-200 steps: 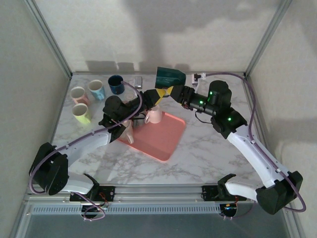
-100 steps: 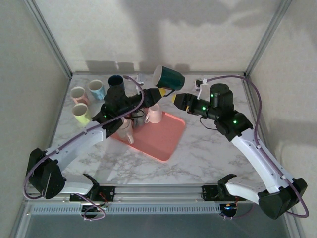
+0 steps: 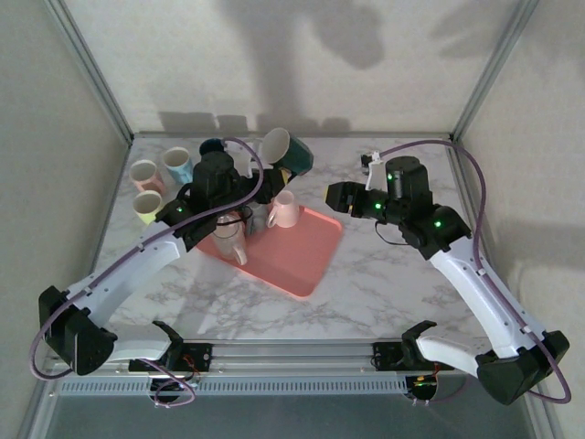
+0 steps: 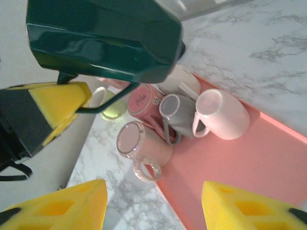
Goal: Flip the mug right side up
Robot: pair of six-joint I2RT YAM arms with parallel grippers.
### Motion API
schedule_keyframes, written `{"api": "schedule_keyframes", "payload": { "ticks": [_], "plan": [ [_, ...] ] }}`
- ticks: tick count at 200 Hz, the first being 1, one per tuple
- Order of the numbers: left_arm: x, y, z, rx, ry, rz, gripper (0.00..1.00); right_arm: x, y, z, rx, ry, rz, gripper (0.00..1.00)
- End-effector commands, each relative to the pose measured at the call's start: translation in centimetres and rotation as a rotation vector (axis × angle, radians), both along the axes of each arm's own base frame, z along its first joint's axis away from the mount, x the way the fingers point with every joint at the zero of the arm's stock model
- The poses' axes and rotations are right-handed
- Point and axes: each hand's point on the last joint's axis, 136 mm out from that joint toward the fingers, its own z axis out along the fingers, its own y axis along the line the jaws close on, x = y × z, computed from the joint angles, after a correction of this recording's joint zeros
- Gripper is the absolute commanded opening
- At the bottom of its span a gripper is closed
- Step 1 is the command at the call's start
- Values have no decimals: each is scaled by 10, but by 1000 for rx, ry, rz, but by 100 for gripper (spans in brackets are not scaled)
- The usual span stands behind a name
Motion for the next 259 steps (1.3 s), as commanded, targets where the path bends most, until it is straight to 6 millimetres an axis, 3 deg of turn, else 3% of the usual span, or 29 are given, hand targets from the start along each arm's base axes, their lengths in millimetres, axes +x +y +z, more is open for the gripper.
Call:
{"api": "schedule_keyframes", "payload": {
  "ticks": [1, 33, 86, 162, 259],
  "plan": [
    [3, 37, 56, 21, -153, 160, 0, -1, -7, -6, -91, -3, 12, 56],
    [3, 65, 45, 93, -115, 289, 0, -2, -6, -17, -132, 32, 36, 56],
    [-3, 96, 36, 159, -91, 418, 0, -1, 1, -26, -126, 78, 63, 57],
    [0, 145, -3, 346, 48, 667, 0, -3, 13, -31, -114, 122, 135, 57],
    [18, 211, -55, 362, 217, 798, 0, -2, 15, -35, -125, 139, 147, 58]
  ]
}}
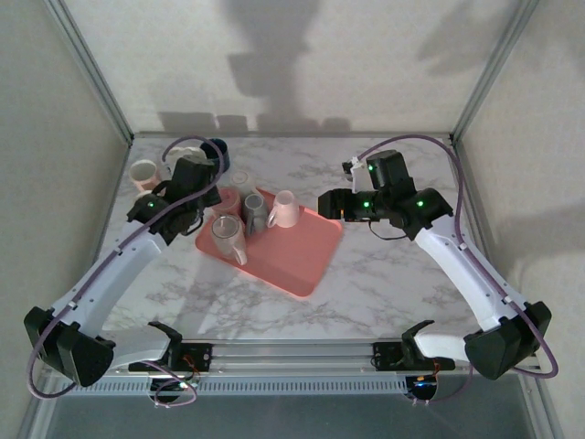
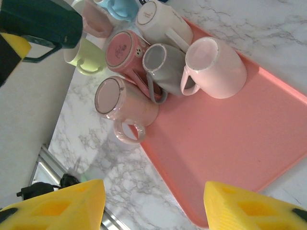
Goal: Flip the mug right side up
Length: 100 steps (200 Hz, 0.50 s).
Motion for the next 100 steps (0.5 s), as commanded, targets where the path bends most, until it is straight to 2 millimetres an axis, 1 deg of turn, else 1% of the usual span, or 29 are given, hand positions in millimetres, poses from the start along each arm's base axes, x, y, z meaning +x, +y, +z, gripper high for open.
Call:
{"api": "schedule_keyframes", "payload": {
  "ticks": [1, 44, 62, 100],
  "plan": [
    [11, 19, 7, -27, -57, 52, 0, 0, 1, 10, 7, -17, 20, 58],
    [19, 45, -24, -3, 15, 93, 0, 2, 3, 10, 7, -13, 22, 58],
    [21, 50, -35, -7, 35, 96, 0, 3, 3, 10, 7, -11, 20, 57],
    [25, 53, -55, -21, 52, 88, 0, 5, 6, 8, 12, -1, 22, 58]
  ]
}}
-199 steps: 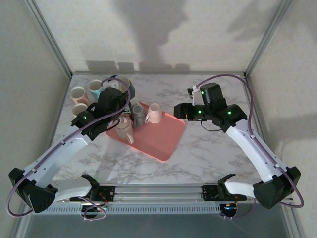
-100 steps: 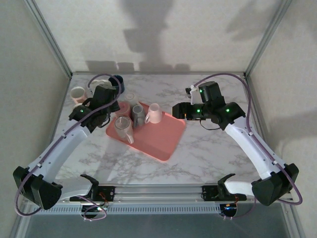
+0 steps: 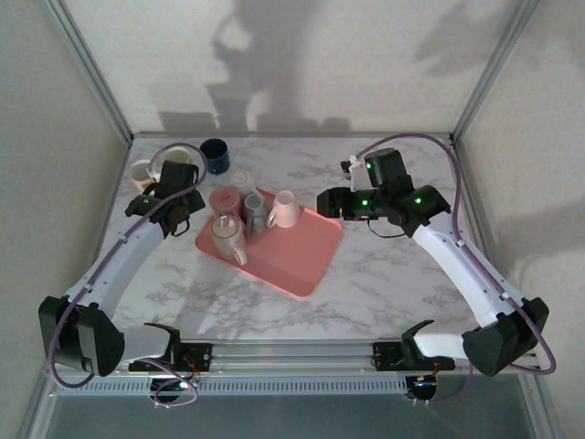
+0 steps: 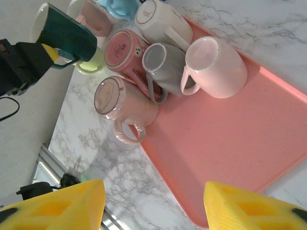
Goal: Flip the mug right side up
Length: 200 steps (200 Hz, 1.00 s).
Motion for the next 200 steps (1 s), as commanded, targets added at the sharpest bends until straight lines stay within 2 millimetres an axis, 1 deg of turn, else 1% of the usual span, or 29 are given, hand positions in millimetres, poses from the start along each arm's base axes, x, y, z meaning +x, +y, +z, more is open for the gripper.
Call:
{"api": "schedule_keyframes", "payload": {
  "ticks": [1, 26, 65, 85, 151, 200],
  "plan": [
    [18, 2, 14, -6, -101, -8, 0, 1, 3, 9, 17, -13, 20, 58],
    [23, 6, 1, 10, -80, -21, 0, 2, 4, 9, 19, -14, 24, 58],
    [30, 18, -20, 54, -38, 6, 0, 2, 4, 8, 15, -16, 30, 58],
    [35, 20, -30, 58, -21, 11, 0, 1, 4, 8, 13, -20, 32, 58],
    [51, 28, -54, 107, 6, 33, 0, 0, 2, 3, -7, -24, 48, 58],
    [54, 39, -65, 143, 13, 72, 0, -2, 1, 1, -27, -33, 64, 59]
  ]
}}
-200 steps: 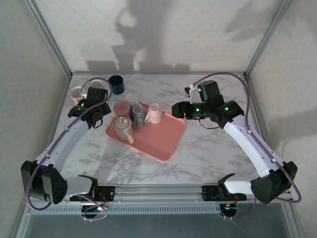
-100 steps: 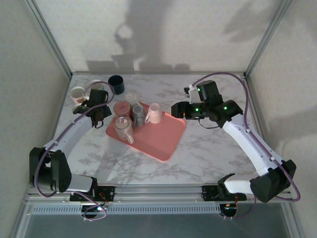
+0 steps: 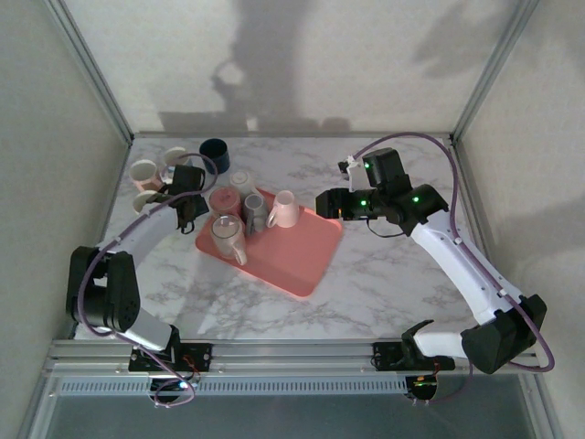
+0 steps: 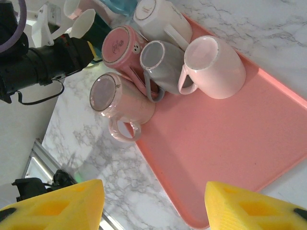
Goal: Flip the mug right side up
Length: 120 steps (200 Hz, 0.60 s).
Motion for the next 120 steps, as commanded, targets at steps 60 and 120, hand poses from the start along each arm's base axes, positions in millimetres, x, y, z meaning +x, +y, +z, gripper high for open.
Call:
{"api": "schedule_keyframes", "payload": {
  "ticks": [60, 120],
  "plan": [
    [17, 17, 11, 55, -111, 62, 0, -5, -3, 1, -18, -14, 37, 59],
    [15, 19, 0, 66, -89, 61, 1, -8, -4, 0, -22, -15, 43, 59]
  ]
}}
